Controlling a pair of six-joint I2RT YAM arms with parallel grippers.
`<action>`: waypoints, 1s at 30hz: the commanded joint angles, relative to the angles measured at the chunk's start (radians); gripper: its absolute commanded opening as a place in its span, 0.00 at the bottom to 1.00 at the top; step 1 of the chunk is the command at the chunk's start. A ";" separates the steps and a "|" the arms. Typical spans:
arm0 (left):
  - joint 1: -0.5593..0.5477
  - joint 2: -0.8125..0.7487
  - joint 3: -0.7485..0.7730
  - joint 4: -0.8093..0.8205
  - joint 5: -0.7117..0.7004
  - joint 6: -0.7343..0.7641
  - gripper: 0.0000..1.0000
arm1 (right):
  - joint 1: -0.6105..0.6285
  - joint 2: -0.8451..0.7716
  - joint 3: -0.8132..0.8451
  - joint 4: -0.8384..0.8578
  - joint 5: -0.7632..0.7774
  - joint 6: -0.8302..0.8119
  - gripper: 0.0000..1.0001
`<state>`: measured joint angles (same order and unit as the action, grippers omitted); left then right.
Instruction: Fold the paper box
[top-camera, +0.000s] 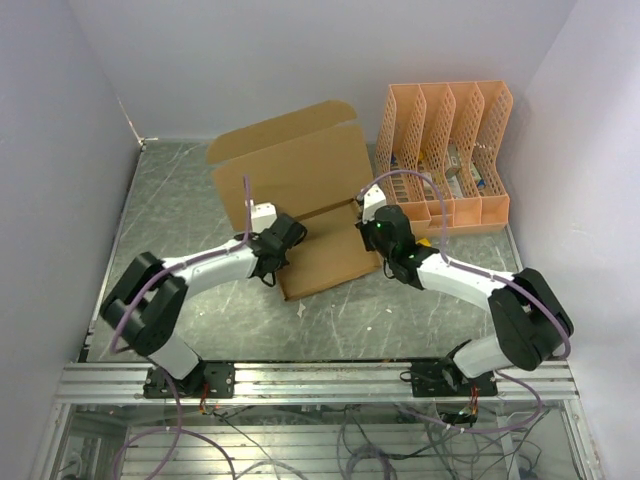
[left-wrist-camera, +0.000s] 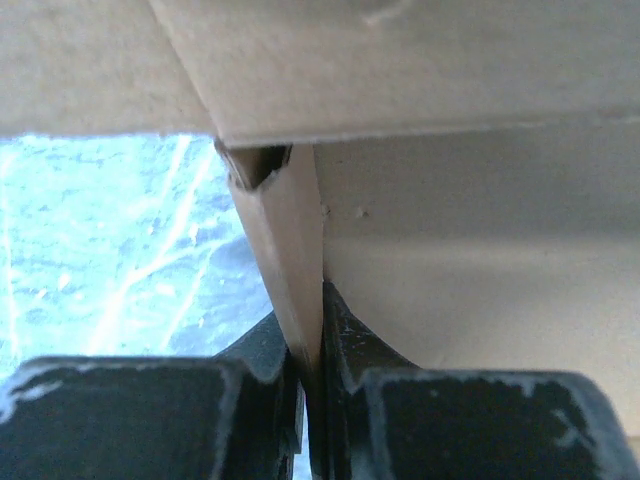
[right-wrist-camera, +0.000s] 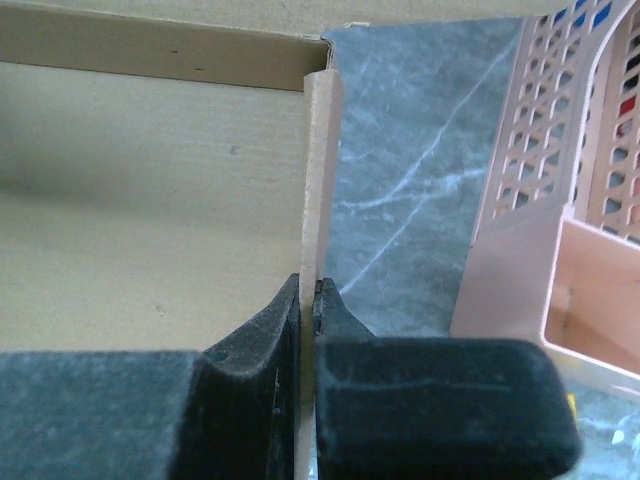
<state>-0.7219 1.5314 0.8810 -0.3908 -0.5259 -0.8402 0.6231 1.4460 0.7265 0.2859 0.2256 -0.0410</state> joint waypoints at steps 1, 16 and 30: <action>-0.011 0.165 0.073 -0.096 0.031 0.084 0.07 | -0.005 0.046 0.042 -0.025 -0.141 0.070 0.00; -0.013 0.206 0.205 -0.180 0.075 0.148 0.38 | -0.057 0.088 0.055 -0.056 -0.188 0.112 0.00; -0.014 0.107 0.199 -0.162 0.104 0.137 0.43 | -0.057 0.103 0.061 -0.062 -0.190 0.110 0.00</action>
<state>-0.7280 1.6623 1.0576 -0.5957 -0.4599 -0.6998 0.5552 1.5402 0.7589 0.1898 0.1112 0.0689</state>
